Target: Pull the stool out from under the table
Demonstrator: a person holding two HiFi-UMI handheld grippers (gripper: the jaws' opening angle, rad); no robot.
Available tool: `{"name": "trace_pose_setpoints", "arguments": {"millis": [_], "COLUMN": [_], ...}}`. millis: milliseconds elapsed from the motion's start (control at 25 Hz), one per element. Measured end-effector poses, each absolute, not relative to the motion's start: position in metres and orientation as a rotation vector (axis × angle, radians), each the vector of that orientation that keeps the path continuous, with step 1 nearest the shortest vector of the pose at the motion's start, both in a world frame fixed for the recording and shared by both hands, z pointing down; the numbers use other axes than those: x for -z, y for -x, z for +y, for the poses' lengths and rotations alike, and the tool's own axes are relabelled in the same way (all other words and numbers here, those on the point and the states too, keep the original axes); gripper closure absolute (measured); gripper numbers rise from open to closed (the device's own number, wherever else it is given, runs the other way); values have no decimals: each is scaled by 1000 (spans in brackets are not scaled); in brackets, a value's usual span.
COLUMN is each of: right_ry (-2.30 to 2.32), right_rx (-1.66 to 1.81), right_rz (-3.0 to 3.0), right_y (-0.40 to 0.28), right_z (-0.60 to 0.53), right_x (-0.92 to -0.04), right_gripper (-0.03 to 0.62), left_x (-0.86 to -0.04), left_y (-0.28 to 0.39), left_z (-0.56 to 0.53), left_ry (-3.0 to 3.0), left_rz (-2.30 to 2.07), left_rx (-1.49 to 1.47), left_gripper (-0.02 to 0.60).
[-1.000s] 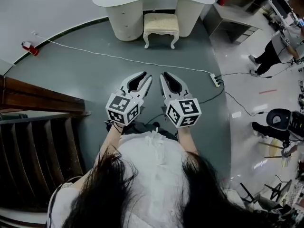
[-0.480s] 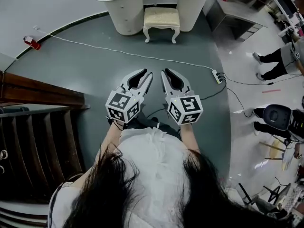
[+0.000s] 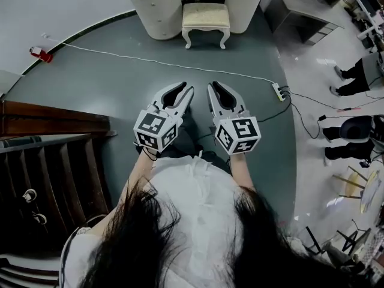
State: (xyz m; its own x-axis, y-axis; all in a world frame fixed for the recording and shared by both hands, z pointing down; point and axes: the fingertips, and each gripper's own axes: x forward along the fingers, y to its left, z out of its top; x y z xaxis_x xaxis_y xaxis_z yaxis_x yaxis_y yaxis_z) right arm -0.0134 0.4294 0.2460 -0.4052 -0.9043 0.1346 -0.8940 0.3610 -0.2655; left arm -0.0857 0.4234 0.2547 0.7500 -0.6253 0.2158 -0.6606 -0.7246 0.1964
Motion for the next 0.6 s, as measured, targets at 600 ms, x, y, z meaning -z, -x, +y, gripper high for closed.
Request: {"name": "trace_pose_setpoints", "arguments": {"millis": [600], "right_ry": [1783], "right_rx": [545], "right_rz": [2572], "right_y": [27], "right_z": [267], "right_x": [-260], "right_gripper": [530], "left_x": [-258], "left_y": [100], "left_z": [248], "left_ry": [-2668], "left_rz": [-936], "left_rx": [-126], "left_gripper": [479]}}
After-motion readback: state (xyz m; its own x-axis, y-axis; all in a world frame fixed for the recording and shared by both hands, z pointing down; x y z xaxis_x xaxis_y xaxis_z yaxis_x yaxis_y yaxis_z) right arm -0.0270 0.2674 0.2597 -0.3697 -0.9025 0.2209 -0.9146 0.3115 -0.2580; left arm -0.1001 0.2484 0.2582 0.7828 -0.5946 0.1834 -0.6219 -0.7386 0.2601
